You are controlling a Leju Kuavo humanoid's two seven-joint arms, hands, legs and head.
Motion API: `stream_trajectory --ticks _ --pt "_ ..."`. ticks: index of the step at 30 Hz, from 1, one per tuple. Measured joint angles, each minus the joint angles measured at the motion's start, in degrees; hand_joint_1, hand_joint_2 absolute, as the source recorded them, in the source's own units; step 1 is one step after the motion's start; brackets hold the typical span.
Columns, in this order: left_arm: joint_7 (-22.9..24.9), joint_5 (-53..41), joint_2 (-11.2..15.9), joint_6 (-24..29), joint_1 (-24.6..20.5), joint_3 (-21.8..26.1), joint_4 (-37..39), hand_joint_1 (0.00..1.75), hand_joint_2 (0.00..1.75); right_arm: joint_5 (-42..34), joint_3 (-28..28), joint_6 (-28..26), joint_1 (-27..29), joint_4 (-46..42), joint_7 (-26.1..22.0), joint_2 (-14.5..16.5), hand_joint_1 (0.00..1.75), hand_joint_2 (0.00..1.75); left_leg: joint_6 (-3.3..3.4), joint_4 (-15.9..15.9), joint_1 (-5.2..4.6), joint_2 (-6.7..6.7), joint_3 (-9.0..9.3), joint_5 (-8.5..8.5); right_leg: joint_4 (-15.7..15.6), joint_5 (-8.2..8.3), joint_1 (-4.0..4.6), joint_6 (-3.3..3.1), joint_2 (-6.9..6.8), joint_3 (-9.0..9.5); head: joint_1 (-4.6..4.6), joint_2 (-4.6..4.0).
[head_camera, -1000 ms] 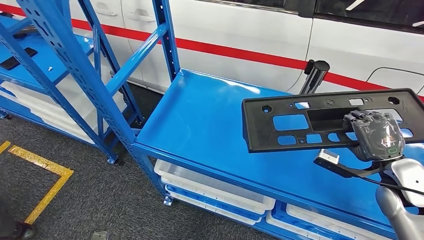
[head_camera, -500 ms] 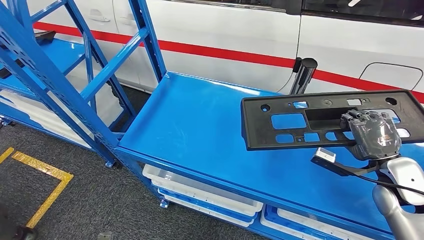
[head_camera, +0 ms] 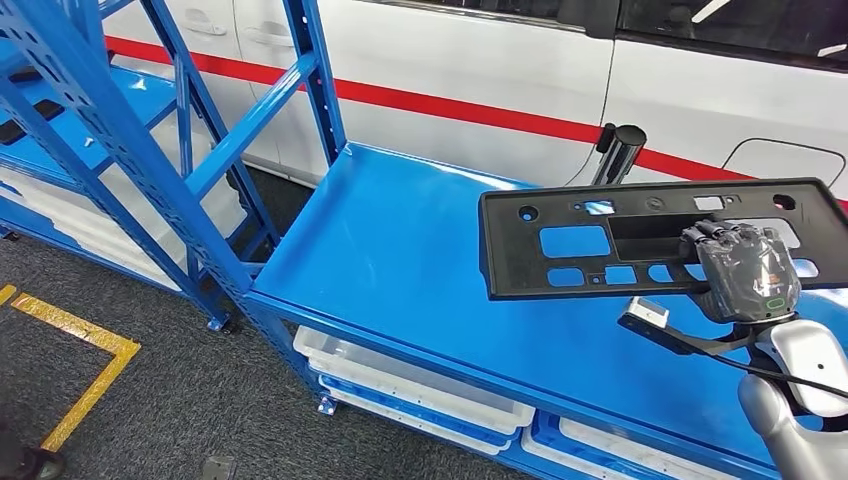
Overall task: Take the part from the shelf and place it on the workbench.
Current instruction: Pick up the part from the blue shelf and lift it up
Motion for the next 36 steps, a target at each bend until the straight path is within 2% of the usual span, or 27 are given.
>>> stream_trajectory --ticks 1,2,4,5,6,8,10,12,14,15,16,17,18,20,21,22,23,25,26,27,29,30,31,32,33,35,36 --pt "0.13 -0.04 -0.12 -0.02 0.02 -0.06 0.01 0.0 1.75 0.07 0.03 0.0 0.2 0.01 -0.01 0.01 1.75 1.75 -0.25 0.02 0.03 0.0 -0.27 0.16 1.46 -0.42 -0.15 0.44 -0.01 -0.41 -0.03 0.0" --pt "0.25 -0.07 -0.22 -0.04 0.03 -0.1 0.02 0.0 1.75 0.1 0.04 0.0 0.33 0.01 -0.01 0.02 1.75 1.75 -0.56 0.07 0.1 -0.01 -0.55 0.36 0.49 0.18 -0.35 1.14 -0.04 0.43 -0.01 0.0" --pt "0.36 -0.08 -0.38 -0.07 0.03 -0.14 0.04 0.0 1.75 0.13 0.02 -0.02 0.37 0.01 -0.01 0.01 1.75 1.75 -1.19 0.36 0.33 0.01 -1.05 0.72 -7.22 2.72 -0.96 2.6 -0.21 4.97 -0.03 0.0" --pt "0.38 -0.09 -0.38 -0.07 0.01 -0.14 0.04 0.0 1.75 0.14 0.03 -0.01 0.37 0.02 -0.01 0.05 1.75 1.75 -1.51 0.54 0.36 -0.03 -1.34 0.89 -10.71 4.0 -0.94 2.96 -0.2 7.15 0.01 0.0" --pt "0.39 -0.12 -0.35 -0.05 0.0 -0.14 0.04 0.0 1.75 0.16 0.02 -0.01 0.38 0.02 -0.01 0.08 1.75 1.75 -1.79 0.87 0.28 -0.06 -1.58 1.02 -12.92 4.77 -0.9 2.93 -0.13 8.33 0.01 0.0" --pt "0.43 -0.23 -0.29 -0.02 -0.01 -0.14 0.04 0.0 1.75 0.29 0.02 0.0 0.42 0.03 -0.01 0.21 1.75 1.75 -2.21 1.47 0.08 -0.19 -2.1 1.32 -13.27 5.39 -0.5 2.04 0.14 8.35 -0.07 0.0" --pt "0.47 -0.4 -0.27 0.01 0.03 -0.14 0.05 0.0 1.75 0.45 0.02 0.0 0.41 0.03 -0.01 0.35 1.75 1.75 -2.63 2.19 0.23 -0.29 -2.78 1.06 -13.24 5.67 -0.88 0.77 0.12 7.47 -0.2 0.0" --pt "0.56 -0.52 -0.24 0.01 0.07 -0.14 0.07 0.0 1.75 0.58 0.03 0.02 0.33 0.03 -0.01 0.49 1.75 1.75 -3.41 5.22 0.61 -0.4 -4.22 -2.18 -13.28 6.5 -1.14 -0.59 -0.01 6.55 -0.31 0.0" --pt "0.68 -0.57 -0.24 -0.03 0.07 -0.14 0.08 0.0 1.75 0.76 0.04 0.04 0.29 0.02 0.0 0.59 1.75 1.75 -4.18 12.43 1.02 -0.45 -6.53 -7.7 -13.24 7.44 -0.9 -1.43 -0.07 5.53 -0.42 0.0" --pt "0.74 -0.59 -0.25 -0.07 0.08 -0.13 0.09 0.0 1.75 0.85 0.05 0.05 0.33 0.01 0.01 0.66 1.75 1.75 -4.36 16.13 1.21 -0.45 -7.43 -9.71 -13.21 7.91 -0.76 -1.58 -0.08 4.92 -0.44 0.0" --pt "0.8 -0.61 -0.25 -0.12 0.08 -0.13 0.09 0.0 1.75 0.96 0.06 0.07 0.37 0.01 0.03 0.73 1.75 1.75 -4.38 18.47 1.34 -0.44 -7.63 -10.71 -13.2 8.37 -0.63 -1.59 -0.08 4.33 -0.43 0.0" --pt "0.85 -0.62 -0.26 -0.16 0.07 -0.13 0.09 0.0 1.75 1.04 0.07 0.07 0.4 0.01 0.04 0.8 1.75 1.75 -4.22 18.62 1.4 -0.46 -6.75 -10.65 -13.19 8.8 -0.48 -1.56 -0.07 3.79 -0.43 0.0" --pt "0.91 -0.63 -0.27 -0.2 0.05 -0.13 0.09 0.0 1.75 1.08 0.07 0.07 0.41 0.01 0.05 0.85 1.75 1.75 -3.85 16.39 1.39 -0.49 -4.64 -9.76 -13.2 9.22 -0.3 -1.53 -0.05 3.3 -0.46 0.0" --pt "1.01 -0.63 -0.17 -0.24 -0.07 -0.13 0.06 0.0 1.75 1.11 0.05 0.07 0.39 0.01 0.09 0.91 1.75 1.75 -2.5 7.99 1.04 -0.59 1.66 -7.96 -13.22 10.03 -0.01 -1.38 -0.03 2.62 -0.4 0.0" --pt "1.04 -0.65 -0.11 -0.25 -0.14 -0.14 0.04 0.0 1.75 1.14 0.04 0.08 0.34 0.01 0.11 0.93 1.75 1.75 -1.91 4.65 0.77 -0.54 3.99 -7.35 -13.33 10.43 -0.01 -1.21 -0.07 2.5 -0.35 0.0" --pt "1.08 -0.66 -0.06 -0.25 -0.19 -0.14 0.02 0.0 1.75 1.17 0.05 0.08 0.26 0.01 0.13 0.99 1.75 1.75 -1.45 2.63 0.45 -0.52 5.34 -7.08 -13.45 10.81 -0.09 -0.91 -0.14 2.48 -0.37 0.0" --pt "1.14 -0.67 -0.02 -0.25 -0.22 -0.14 0.0 0.0 1.75 1.23 0.08 0.09 0.19 0.02 0.14 1.09 1.75 1.75 -1.22 2.04 0.17 -0.45 5.57 -6.97 -13.62 11.17 -0.23 -0.48 -0.21 2.49 -0.4 0.0" --pt "1.24 -0.67 -0.05 -0.28 -0.24 -0.13 0.0 0.0 1.75 1.38 0.1 0.11 0.1 0.02 0.15 1.24 1.75 1.75 -0.86 1.16 -0.02 -0.33 5.35 -5.67 -13.89 11.82 -0.34 0.23 -0.29 2.36 -0.49 0.0" --pt "1.29 -0.67 -0.07 -0.37 -0.27 -0.13 0.0 0.0 1.75 1.45 0.09 0.11 0.06 0.03 0.15 1.26 1.75 1.75 -0.6 0.31 0.06 -0.24 5.16 -4.7 -13.43 11.31 -0.21 0.28 -0.25 1.82 -0.44 0.0" --pt "1.32 -0.67 -0.09 -0.46 -0.31 -0.13 0.0 0.0 1.75 1.52 0.07 0.13 0.0 0.04 0.16 1.25 1.75 1.75 -0.39 -0.5 0.2 -0.11 4.76 -3.57 -12.01 9.85 -0.04 0.03 -0.21 0.95 -0.37 0.0" --pt "1.38 -0.68 -0.17 -0.62 -0.36 -0.13 0.01 0.0 1.75 1.63 0.05 0.15 -0.06 0.08 0.2 1.25 1.75 1.75 -0.24 -1.31 0.32 0.06 3.36 -1.65 -6.03 5.04 0.04 -0.62 -0.12 -1.36 -0.25 0.0" --pt "1.4 -0.68 -0.22 -0.65 -0.35 -0.13 0.02 0.0 1.75 1.67 0.05 0.16 0.03 0.1 0.21 1.27 1.75 1.75 -0.35 -1.28 0.32 0.13 2.5 -0.98 -2.36 3.01 -0.07 -0.61 -0.12 -2.25 -0.2 0.0" --pt "1.41 -0.69 -0.29 -0.67 -0.33 -0.13 0.02 0.0 1.75 1.69 0.07 0.17 0.18 0.14 0.23 1.29 1.75 1.75 -0.54 -1.26 0.32 0.15 1.63 -0.35 0.48 2.06 -0.22 -0.2 -0.13 -2.57 -0.17 0.0" --pt "1.42 -0.71 -0.36 -0.69 -0.32 -0.13 0.02 0.0 1.75 1.73 0.08 0.18 0.29 0.16 0.23 1.3 1.75 1.75 -0.76 -1.2 0.36 0.18 0.72 0.31 1.73 2.2 -0.39 0.51 -0.13 -2.05 -0.19 0.0" --pt "1.43 -0.73 -0.45 -0.69 -0.31 -0.13 0.02 0.0 1.75 1.76 0.07 0.18 0.35 0.18 0.23 1.3 1.75 1.75 -1.04 -1.13 0.44 0.19 -0.14 0.94 0.93 3.18 -0.58 1.35 -0.15 -0.55 -0.17 0.0" --pt "1.43 -0.79 -0.54 -0.72 -0.3 -0.13 0.01 0.0 1.75 1.9 0.06 0.18 0.33 0.17 0.23 1.33 1.75 1.75 -1.81 -0.53 0.5 0.19 -1.86 2.01 -6.23 4.79 -1.05 2.71 -0.22 5.42 -0.13 0.0" --pt "1.43 -0.83 -0.54 -0.72 -0.3 -0.13 0.0 0.0 1.75 1.96 0.05 0.18 0.33 0.16 0.23 1.37 1.75 1.75 -2.19 -0.03 0.42 0.17 -2.54 2.38 -10.05 4.61 -0.95 2.7 -0.14 8.25 -0.13 0.0"
